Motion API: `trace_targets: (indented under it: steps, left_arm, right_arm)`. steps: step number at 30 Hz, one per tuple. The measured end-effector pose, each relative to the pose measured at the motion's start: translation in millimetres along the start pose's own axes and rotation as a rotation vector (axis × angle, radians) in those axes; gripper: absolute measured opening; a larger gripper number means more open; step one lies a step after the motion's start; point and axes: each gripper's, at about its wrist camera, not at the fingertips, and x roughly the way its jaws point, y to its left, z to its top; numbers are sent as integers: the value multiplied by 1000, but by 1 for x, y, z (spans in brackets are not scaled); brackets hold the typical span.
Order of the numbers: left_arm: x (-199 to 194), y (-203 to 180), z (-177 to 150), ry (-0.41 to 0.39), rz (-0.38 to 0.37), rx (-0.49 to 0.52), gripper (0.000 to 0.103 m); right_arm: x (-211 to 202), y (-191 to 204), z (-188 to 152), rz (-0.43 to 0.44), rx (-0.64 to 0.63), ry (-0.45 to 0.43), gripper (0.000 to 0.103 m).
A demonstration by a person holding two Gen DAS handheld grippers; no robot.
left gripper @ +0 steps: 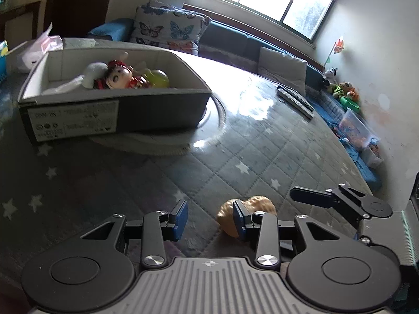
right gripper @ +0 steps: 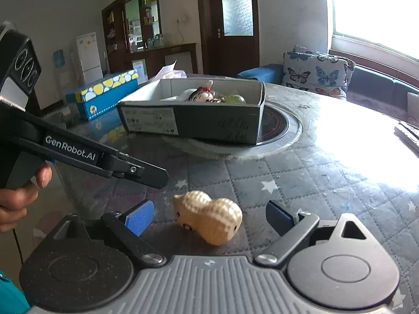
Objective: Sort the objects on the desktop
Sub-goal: 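Withdraw the left tool from the box toward the tan peanut toy, then close the left tool on the tan peanut toy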
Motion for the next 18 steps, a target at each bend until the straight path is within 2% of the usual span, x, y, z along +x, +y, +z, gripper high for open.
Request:
trace_targets:
  steps: [8,18]
  left_arm:
    - [9,8,-2,27,-47,-64,40]
    - [19,11,-2,51,-83,-117,40]
  right_arm:
    - [7,7,-4,-1,-20,24,93]
    - [15,13,-5,0,-36,50,83]
